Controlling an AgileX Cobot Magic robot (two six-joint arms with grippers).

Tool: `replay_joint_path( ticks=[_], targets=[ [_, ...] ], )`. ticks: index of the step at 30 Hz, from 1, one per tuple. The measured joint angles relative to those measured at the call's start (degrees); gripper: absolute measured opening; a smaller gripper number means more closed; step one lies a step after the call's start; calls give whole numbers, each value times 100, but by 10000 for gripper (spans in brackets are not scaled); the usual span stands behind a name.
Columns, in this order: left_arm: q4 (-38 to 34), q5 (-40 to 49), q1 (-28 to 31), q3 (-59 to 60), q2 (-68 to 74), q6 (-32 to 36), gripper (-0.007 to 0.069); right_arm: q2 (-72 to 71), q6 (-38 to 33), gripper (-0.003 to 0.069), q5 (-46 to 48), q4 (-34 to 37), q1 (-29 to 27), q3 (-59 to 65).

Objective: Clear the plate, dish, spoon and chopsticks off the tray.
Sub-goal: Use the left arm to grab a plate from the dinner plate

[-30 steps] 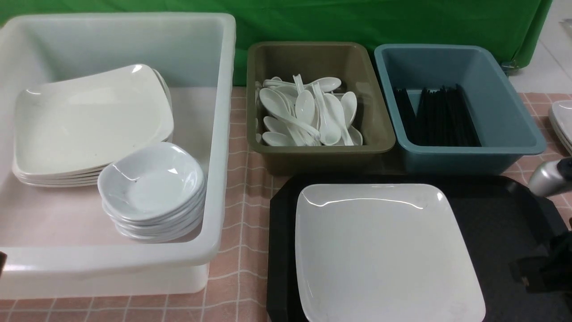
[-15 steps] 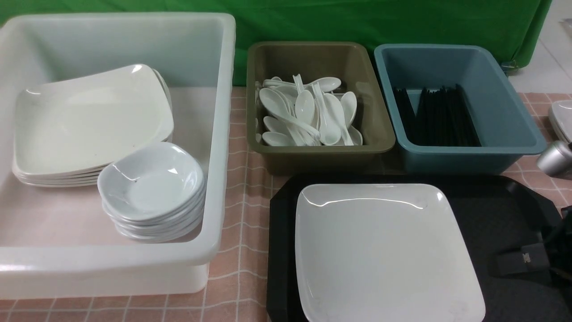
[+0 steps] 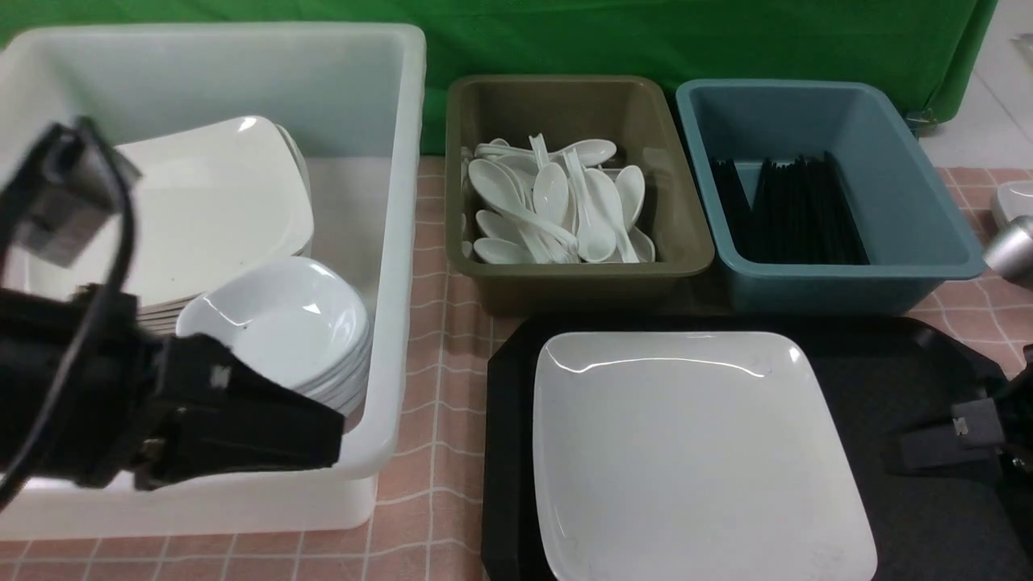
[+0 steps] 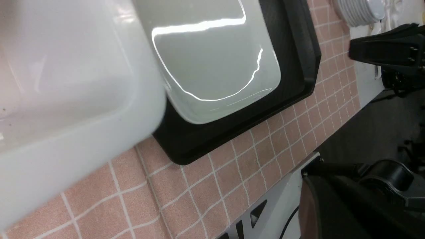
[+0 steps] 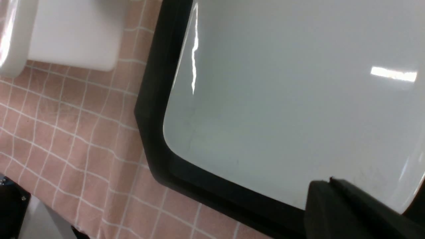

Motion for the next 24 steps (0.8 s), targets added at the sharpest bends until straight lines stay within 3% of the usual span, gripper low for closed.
replay_joint_path(
  ticks=[5, 9, 10, 11, 13, 15, 16, 19, 24],
  targets=[
    [-85, -381, -594, 0, 856, 72, 5, 0, 7, 49, 33, -49, 0, -36],
    [-115, -1592, -1934, 0, 1292, -530, 17, 0, 92, 67, 45, -73, 0, -36],
    [-109, -1660, -2001, 0, 1307, -569, 22, 0, 92, 67, 45, -73, 0, -36],
    [-22, -2256, -2588, 0, 1470, -946, 47, 0, 92, 74, 45, -78, 0, -36],
    [66, -2524, -2902, 0, 1570, -1164, 69, 0, 92, 78, 45, -78, 0, -36],
    [469, -3047, -3659, 0, 1867, -1846, 163, 0, 92, 80, 45, -79, 0, -36],
    [468, -3075, -3705, 0, 1889, -1917, 163, 0, 92, 81, 45, -79, 0, -36],
    [1204, -3501, -4330, 0, 2284, -2982, 308, 0, 92, 89, 45, -84, 0, -36],
    [2015, -4174, -4603, 0, 2774, -4164, 472, 0, 92, 100, 45, -84, 0, -36]
  ],
)
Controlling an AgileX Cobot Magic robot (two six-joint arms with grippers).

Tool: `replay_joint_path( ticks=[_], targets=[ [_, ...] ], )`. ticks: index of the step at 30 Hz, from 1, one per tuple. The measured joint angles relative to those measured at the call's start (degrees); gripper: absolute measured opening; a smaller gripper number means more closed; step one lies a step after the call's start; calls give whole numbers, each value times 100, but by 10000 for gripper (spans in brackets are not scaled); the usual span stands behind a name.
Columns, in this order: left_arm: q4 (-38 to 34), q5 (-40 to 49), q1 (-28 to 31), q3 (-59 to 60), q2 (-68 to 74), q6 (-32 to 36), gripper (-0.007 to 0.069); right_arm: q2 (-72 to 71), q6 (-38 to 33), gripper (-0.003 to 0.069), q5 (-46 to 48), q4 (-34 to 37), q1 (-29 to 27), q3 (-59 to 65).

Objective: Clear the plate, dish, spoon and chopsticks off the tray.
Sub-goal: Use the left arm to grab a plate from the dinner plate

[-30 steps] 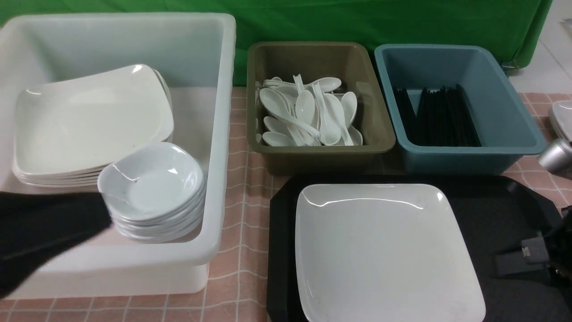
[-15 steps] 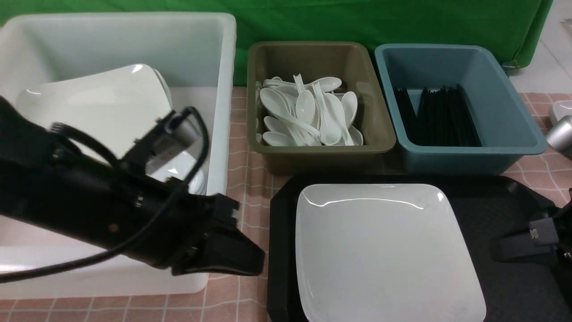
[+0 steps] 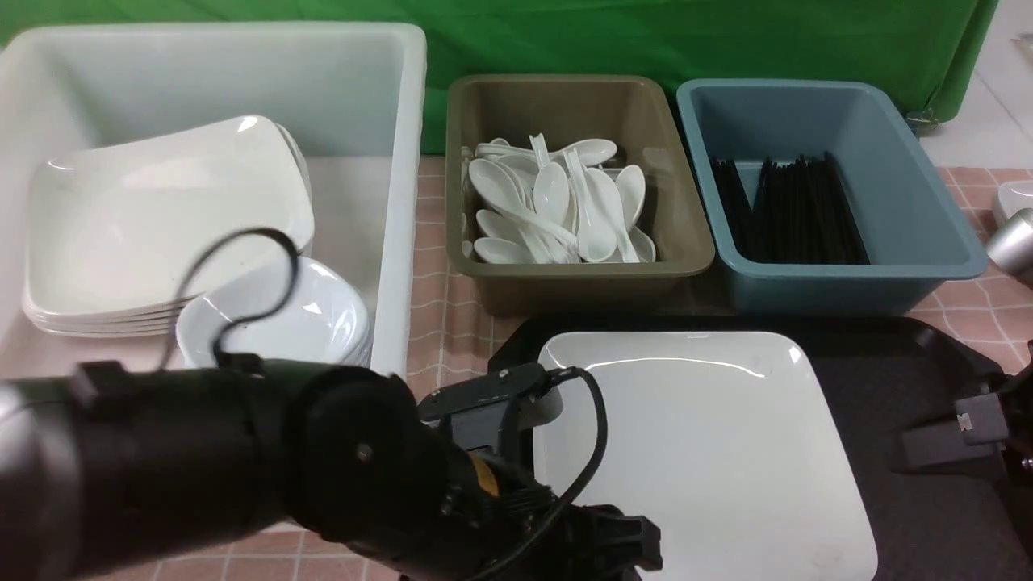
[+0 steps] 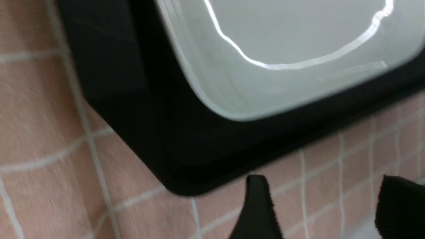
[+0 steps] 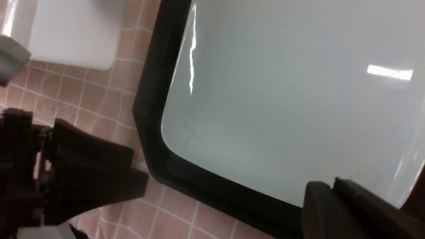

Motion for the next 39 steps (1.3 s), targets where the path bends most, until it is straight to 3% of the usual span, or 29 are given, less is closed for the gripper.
replay_joint_path(
  ticks=[4, 13, 39],
  targets=[
    [233, -225, -9, -4, 370, -539, 532, 0, 0, 111, 0, 0, 0, 0],
    [510, -1085, -20, -29, 1019, -1118, 536, 0, 0, 125, 0, 0, 0, 0],
    [359, -3024, -27, -132, 1708, -1160, 522, 0, 0, 151, -1, 0, 0, 0]
  ],
)
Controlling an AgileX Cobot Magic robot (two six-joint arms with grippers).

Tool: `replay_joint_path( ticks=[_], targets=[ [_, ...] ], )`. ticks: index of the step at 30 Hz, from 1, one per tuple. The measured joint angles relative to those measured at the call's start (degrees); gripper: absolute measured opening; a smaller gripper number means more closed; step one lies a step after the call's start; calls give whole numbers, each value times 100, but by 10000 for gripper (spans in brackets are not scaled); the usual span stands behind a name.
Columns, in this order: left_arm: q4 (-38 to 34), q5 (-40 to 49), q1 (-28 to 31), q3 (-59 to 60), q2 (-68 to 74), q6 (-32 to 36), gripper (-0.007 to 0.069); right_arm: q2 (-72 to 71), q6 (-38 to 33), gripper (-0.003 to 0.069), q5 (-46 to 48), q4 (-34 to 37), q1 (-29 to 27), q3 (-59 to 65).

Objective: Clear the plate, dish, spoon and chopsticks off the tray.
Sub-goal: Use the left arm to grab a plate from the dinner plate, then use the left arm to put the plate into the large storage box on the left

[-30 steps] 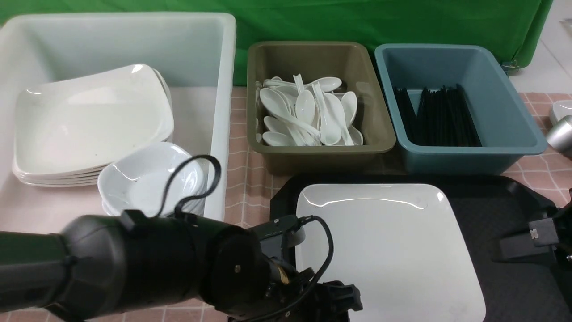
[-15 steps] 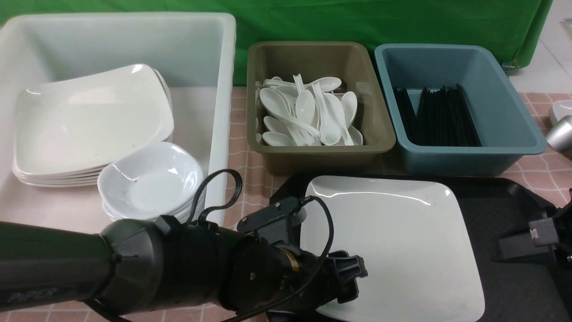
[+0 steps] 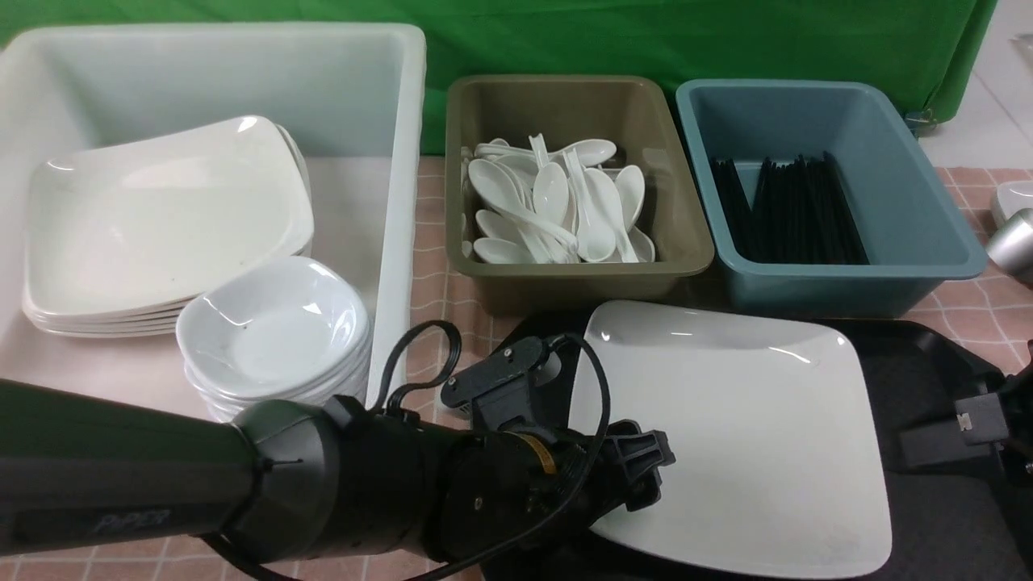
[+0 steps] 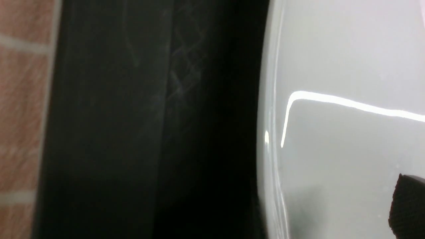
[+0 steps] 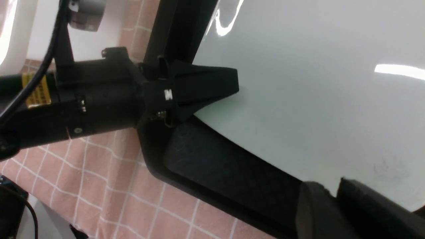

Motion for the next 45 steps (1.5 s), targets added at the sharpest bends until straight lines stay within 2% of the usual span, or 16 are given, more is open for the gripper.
replay_joint_path(
  ticks=[5, 6, 7, 11, 13, 21, 27, 35, 37, 38, 39, 41, 45],
  targets=[
    [-6, -154, 0, 0, 105, 6, 420, 0, 0, 156, 5, 0, 0, 0],
    [-6, -158, 0, 0, 115, 6, 369, 0, 0, 158, 5, 0, 0, 0],
    [-6, -149, 0, 0, 112, 6, 352, 0, 0, 159, 5, 0, 0, 0],
    [78, 4, 0, -16, 143, 47, 127, 0, -5, 165, 52, 0, 0, 0],
    [7, 33, 12, -39, 139, 14, 81, 0, -5, 167, 88, 0, 0, 0],
    [-174, 601, 17, 31, -258, 87, 72, -154, -60, 167, 131, -6, 0, 0],
    [-117, 1150, 12, 83, -1228, 486, 21, -887, -168, 167, -24, -17, 0, -165],
    [4, 1505, 168, 129, -2478, 739, 23, -1827, -168, 167, -149, -50, 0, -509],
    [4, 1527, 522, 129, -3051, 781, 23, -2051, -168, 167, -131, -54, 0, -690],
    [4, 1527, 522, 129, -3051, 781, 23, -2051, -168, 167, -131, -54, 0, -701],
    [4, 1568, 891, 129, -3489, 800, 23, -2091, -168, 167, -132, -49, 0, -764],
    [20, 1640, 1139, 115, -3742, 841, 23, -2090, -168, 167, -137, -49, 0, -769],
    [199, 2214, 2323, -125, -4563, 1060, 23, -2090, -168, 167, -137, -93, 0, -769]
  ],
)
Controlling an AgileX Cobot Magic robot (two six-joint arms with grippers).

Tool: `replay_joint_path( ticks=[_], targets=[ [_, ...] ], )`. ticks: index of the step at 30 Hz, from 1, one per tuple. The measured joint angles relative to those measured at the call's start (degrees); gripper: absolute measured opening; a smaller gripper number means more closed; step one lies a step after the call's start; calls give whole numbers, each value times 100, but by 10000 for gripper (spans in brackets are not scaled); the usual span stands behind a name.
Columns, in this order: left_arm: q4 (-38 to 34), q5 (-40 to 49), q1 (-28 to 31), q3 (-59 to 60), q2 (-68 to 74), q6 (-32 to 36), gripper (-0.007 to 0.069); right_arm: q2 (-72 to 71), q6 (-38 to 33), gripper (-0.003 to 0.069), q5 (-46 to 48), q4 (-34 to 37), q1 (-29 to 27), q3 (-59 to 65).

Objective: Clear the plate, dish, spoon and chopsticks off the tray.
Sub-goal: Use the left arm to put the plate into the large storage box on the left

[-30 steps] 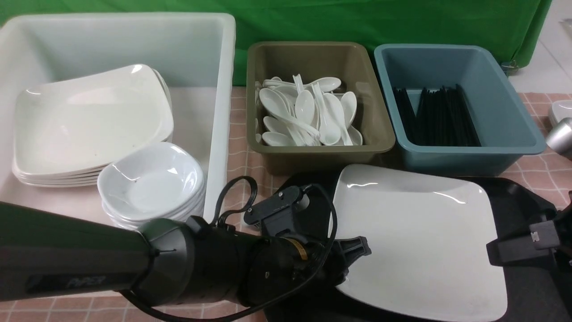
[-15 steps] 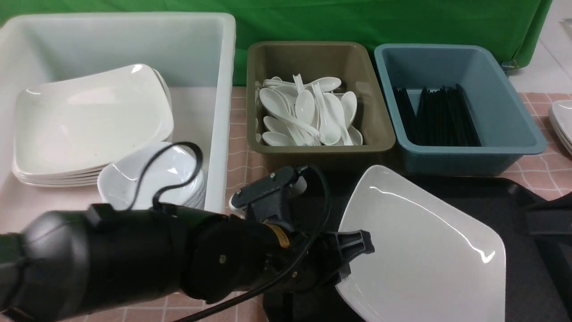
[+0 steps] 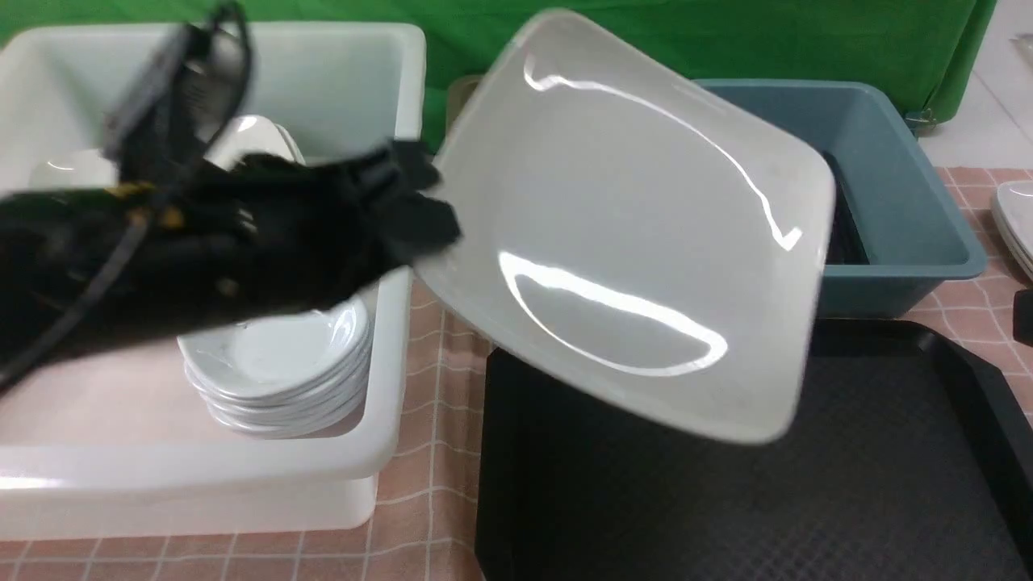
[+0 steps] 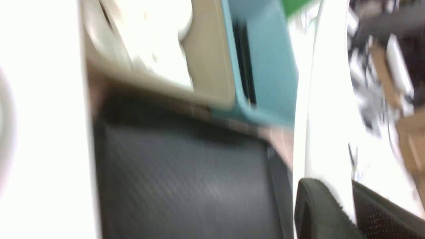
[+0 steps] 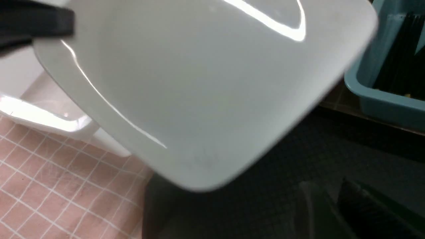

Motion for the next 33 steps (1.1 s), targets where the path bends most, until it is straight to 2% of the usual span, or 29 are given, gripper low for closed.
replay_joint_path(
  ticks=[2, 3, 4, 9, 10, 11, 12, 14, 15, 16, 18, 21, 33],
  targets=[
    [148, 328, 729, -232, -284, 45, 23, 0, 0, 170, 0, -51, 0, 0],
    [159, 328, 729, -260, -284, 45, 23, 5, 0, 171, 0, -59, 0, 0],
    [224, 594, 1389, -451, -419, 80, 23, 9, 0, 171, 0, -80, 0, -4],
    [4, 1218, 3338, -910, -405, 646, 23, 19, 49, 178, 0, -118, 0, -4],
    [-265, 1342, 3896, -990, -282, 989, 23, 19, 56, 179, 0, -118, 0, -4],
    [-510, 1424, 4125, -1035, -173, 1169, 23, 19, 56, 180, 0, -118, 0, -4],
    [-951, 1530, 4621, -1078, 31, 1643, 23, 19, 61, 181, 0, -122, 0, -4],
    [-1441, 1649, 4940, -1103, 275, 2063, 23, 19, 61, 183, 0, -122, 0, -4],
    [-2066, 1801, 5425, -1113, 690, 2576, 23, 19, 61, 185, 0, -122, 0, -4],
    [-2387, 1854, 5630, -1113, 917, 2846, 23, 19, 61, 185, 0, -122, 0, -4],
    [-2818, 1875, 5876, -1113, 1288, 3234, 23, 19, 61, 186, 0, -122, 0, -4],
    [-3038, 1772, 5982, -1113, 1713, 3480, 23, 19, 68, 188, 0, -122, 0, -4],
    [-3125, 1730, 5982, -1113, 3052, 3954, 24, 19, 79, 188, 0, -129, 0, -4]
  ],
)
